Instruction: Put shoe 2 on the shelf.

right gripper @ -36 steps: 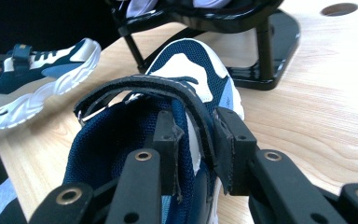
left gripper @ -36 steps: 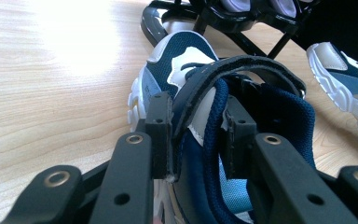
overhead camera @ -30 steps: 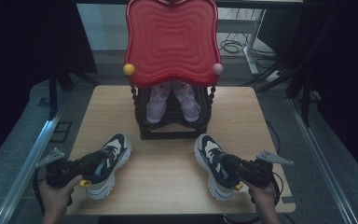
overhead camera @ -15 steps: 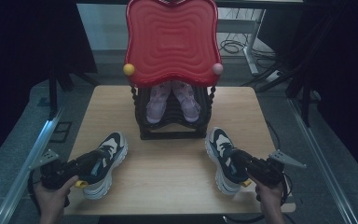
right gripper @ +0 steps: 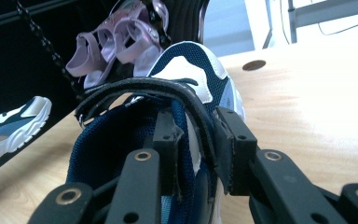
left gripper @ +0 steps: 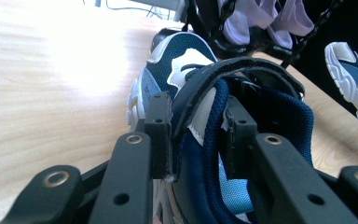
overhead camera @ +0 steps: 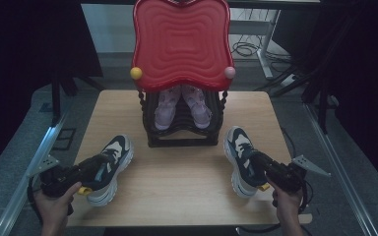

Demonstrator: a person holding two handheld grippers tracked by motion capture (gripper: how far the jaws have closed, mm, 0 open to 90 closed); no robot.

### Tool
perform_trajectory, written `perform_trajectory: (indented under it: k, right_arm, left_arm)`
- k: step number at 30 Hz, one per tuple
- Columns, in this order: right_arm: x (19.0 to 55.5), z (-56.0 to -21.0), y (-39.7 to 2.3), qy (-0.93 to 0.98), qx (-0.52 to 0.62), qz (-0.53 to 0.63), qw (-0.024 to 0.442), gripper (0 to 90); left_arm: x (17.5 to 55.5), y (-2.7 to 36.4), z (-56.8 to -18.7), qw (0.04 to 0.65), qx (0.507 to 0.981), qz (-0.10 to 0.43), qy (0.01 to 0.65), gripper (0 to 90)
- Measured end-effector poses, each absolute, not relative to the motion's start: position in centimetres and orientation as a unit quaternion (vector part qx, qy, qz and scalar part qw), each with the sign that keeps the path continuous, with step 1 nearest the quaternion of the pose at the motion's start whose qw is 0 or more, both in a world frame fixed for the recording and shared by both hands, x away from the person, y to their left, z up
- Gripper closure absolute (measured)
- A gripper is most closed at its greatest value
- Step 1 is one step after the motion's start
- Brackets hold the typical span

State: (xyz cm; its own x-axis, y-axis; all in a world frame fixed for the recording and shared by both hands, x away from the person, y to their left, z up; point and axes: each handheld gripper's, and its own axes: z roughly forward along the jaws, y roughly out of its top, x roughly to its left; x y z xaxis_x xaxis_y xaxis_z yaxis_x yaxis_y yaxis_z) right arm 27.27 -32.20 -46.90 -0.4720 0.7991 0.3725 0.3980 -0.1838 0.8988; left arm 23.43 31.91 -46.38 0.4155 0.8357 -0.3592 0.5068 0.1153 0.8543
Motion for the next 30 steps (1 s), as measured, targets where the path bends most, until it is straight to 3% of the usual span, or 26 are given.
perform_trajectory:
  k: [30]
  right_arm:
    - [30.1,-42.3,-32.3,0.572,0.471,0.641,0.201,71.4]
  left_arm:
    - [27.4,31.9,-41.1,0.583,0.614,0.175,0.503,68.1]
